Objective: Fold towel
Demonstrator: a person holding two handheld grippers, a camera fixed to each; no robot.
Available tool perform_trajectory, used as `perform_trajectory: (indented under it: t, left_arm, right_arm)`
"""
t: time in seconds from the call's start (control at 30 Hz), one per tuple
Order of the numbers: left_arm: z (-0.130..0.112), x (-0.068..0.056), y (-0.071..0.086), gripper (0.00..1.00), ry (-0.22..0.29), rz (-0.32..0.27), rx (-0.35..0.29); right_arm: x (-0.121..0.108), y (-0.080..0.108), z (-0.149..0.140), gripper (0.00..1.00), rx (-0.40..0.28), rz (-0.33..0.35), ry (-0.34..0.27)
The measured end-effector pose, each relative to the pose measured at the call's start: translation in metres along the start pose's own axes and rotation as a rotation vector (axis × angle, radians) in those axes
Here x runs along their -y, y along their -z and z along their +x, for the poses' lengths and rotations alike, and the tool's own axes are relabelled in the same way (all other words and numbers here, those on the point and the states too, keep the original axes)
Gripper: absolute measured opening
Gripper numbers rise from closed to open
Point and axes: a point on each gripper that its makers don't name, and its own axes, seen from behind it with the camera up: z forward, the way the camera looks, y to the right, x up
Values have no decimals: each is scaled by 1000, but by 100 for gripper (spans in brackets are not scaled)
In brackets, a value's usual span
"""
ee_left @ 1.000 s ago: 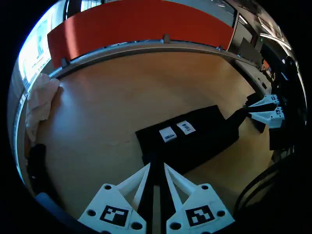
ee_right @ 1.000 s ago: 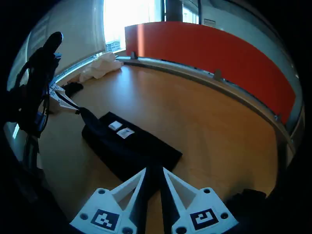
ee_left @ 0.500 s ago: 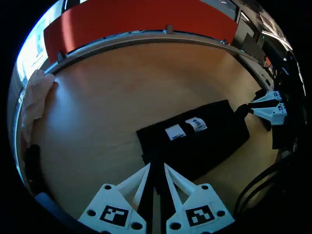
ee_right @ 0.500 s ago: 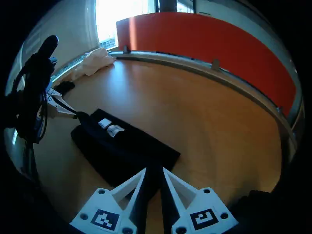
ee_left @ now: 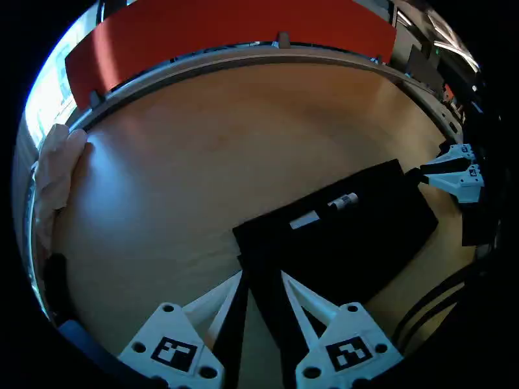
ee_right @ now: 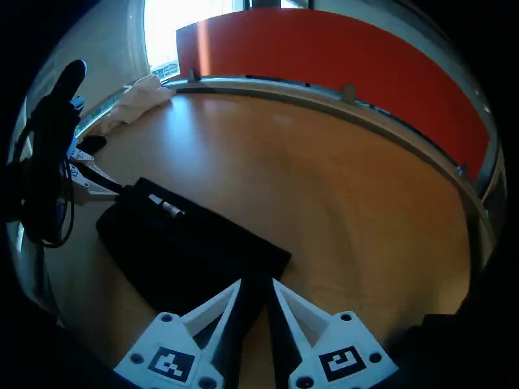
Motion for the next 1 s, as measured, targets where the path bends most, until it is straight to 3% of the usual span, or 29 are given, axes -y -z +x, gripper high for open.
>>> perform_trajectory:
  t: [0.2, 0.43, 0.6, 0.8, 0.87, 1.0]
  left_arm:
    - [7, 7, -5, 48, 20, 20, -9]
    - [18, 24, -7, 80, 20, 68, -27]
    - [25, 34, -9, 87, 38, 100, -40]
    - [34, 39, -7, 90, 62, 116, -56]
    - [35, 41, -7, 90, 60, 123, -57]
    - [37, 46, -5, 90, 57, 142, -61]
  right_arm:
    - [-10, -7, 1, 24, 2, -43, 1]
    - [-22, -10, 5, 46, -2, -87, 14]
    - [-29, -11, 8, 65, -7, -116, 30]
    - [-36, -9, 16, 73, -24, -147, 30]
    - [-40, -9, 18, 82, -26, -159, 27]
    - [-44, -7, 21, 84, -33, -174, 26]
